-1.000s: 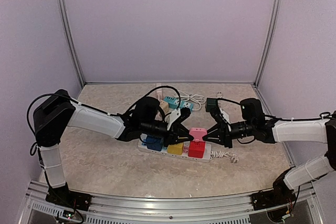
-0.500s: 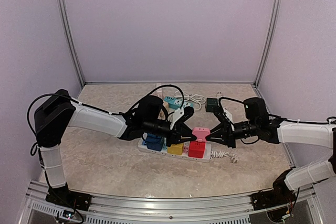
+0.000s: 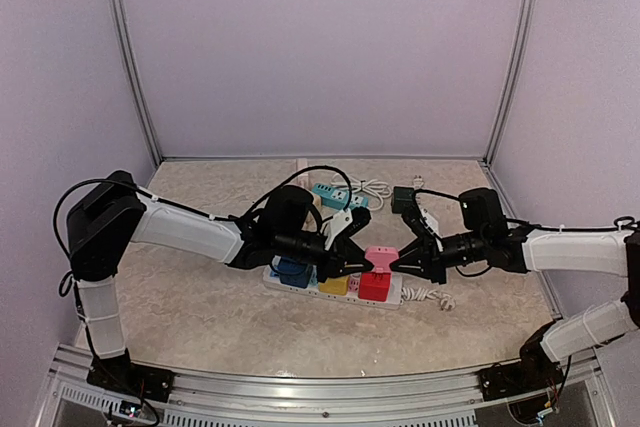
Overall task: Insert the plug
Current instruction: Insert the plug into the socket.
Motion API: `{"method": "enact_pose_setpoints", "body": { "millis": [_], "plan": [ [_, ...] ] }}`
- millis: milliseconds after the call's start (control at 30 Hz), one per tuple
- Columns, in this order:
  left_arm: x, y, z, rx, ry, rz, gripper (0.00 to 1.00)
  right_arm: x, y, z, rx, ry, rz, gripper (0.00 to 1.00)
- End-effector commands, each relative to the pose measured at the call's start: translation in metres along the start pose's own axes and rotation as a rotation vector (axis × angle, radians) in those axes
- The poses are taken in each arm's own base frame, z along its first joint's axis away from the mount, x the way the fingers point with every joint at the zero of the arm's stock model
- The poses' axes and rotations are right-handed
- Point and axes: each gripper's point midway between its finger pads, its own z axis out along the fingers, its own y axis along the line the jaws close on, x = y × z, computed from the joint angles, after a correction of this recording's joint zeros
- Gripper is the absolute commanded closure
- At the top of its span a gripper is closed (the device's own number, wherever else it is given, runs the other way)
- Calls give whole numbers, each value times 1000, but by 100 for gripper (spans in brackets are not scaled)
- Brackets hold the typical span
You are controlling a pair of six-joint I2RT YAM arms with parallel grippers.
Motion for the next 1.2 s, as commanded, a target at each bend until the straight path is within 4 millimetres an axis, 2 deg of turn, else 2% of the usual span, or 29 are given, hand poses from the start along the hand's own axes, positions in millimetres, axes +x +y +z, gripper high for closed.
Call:
{"method": "enact_pose_setpoints", "body": {
  "millis": [0,233,400,533,700,900,1167],
  "plan": [
    [-16,3,10,-54,-31,19,100,-3,-9,3,36,7,28,100],
    [-18,4,8,-69,-39,35,100,-10,-10,4,36,-21,13,100],
    [-32,12,0,-127,-73,173,100,-22,-9,3,27,-61,-7,100],
    [-37,13,-5,-122,-86,227,100,-21,-7,3,19,-66,-10,100],
    [-35,11,-5,-118,-87,240,100,-23,-8,3,21,-82,-19,100],
    [-25,10,-5,-115,-71,275,100,-16,-10,8,11,-53,5,100],
    [-22,4,-1,-94,-94,290,100,-14,-7,2,27,-42,-11,100]
  ]
}}
